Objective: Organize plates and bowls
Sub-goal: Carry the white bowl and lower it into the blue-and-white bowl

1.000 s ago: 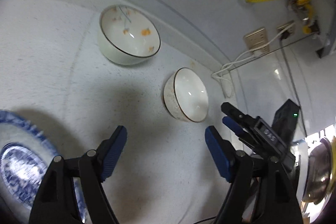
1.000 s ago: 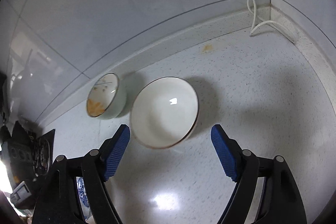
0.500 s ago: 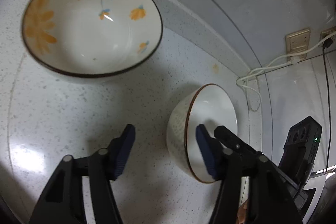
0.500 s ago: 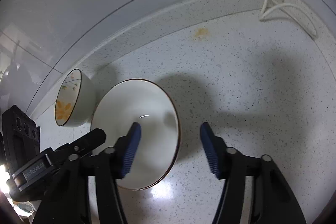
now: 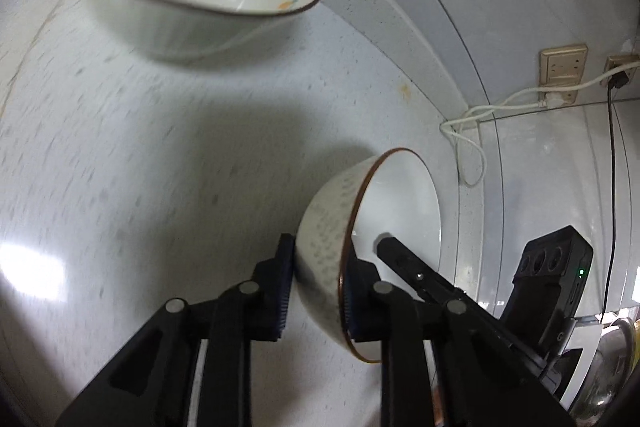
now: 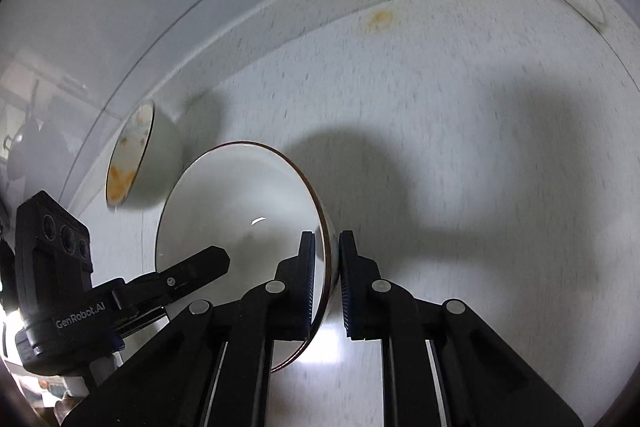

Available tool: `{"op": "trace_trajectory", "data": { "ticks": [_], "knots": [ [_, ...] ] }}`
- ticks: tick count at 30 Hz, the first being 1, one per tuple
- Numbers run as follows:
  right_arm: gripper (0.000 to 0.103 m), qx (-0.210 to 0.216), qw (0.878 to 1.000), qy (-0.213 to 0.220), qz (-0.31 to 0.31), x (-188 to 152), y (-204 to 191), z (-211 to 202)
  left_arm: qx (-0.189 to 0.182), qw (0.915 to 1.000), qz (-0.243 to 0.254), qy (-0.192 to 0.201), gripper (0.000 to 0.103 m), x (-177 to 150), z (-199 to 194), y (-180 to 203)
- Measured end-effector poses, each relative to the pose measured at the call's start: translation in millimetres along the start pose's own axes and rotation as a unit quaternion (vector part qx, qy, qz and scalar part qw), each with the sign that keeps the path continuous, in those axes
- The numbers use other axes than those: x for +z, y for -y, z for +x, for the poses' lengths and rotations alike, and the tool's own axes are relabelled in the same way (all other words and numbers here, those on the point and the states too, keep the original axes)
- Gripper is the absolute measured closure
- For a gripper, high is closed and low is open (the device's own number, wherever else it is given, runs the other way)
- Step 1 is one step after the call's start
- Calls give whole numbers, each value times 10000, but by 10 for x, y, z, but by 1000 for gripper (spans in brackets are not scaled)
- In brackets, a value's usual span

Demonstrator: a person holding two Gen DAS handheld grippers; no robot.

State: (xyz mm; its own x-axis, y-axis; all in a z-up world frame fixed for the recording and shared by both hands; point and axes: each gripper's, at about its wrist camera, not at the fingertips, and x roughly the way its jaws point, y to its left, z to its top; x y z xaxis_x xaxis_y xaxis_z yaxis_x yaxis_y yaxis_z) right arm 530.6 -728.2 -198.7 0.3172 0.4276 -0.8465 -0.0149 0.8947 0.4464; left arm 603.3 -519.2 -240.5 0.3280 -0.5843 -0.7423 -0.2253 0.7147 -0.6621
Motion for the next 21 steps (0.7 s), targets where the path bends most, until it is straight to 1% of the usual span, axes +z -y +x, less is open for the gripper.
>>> {"op": "trace_trajectory", "data": {
  "ticks": [5,9,11,13,16,18,20,21],
  "knots": [
    [92,-25,9998,-45,-169,-367,-191,-230,-13,9998,-177,99,83,-464,-329,-82],
    [92,-40,9992,43,-385,-674,-486,-480,-98,9991,-236,350,83,-839,-816,-153],
    [92,-12,9986,119,-506,-818,-656,-636,-154,9985,-258,452,83,-967,-1041,-178],
    [92,71,9979,175,-618,-942,-866,-751,-218,9975,-254,621,83,-1110,-1371,-252],
    [92,202,9961,201,-831,-1098,-1226,-840,-259,9964,-340,737,83,-1256,-1778,-408],
    [92,320,9945,165,-981,-1168,-1482,-823,-280,9954,-458,794,83,-1321,-2026,-555],
    [92,450,9929,73,-1094,-1240,-1705,-733,-201,9940,-567,911,83,-1357,-2286,-743],
    [92,519,9921,-3,-1146,-1275,-1822,-652,-98,9933,-584,996,83,-1363,-2407,-842]
  ]
}}
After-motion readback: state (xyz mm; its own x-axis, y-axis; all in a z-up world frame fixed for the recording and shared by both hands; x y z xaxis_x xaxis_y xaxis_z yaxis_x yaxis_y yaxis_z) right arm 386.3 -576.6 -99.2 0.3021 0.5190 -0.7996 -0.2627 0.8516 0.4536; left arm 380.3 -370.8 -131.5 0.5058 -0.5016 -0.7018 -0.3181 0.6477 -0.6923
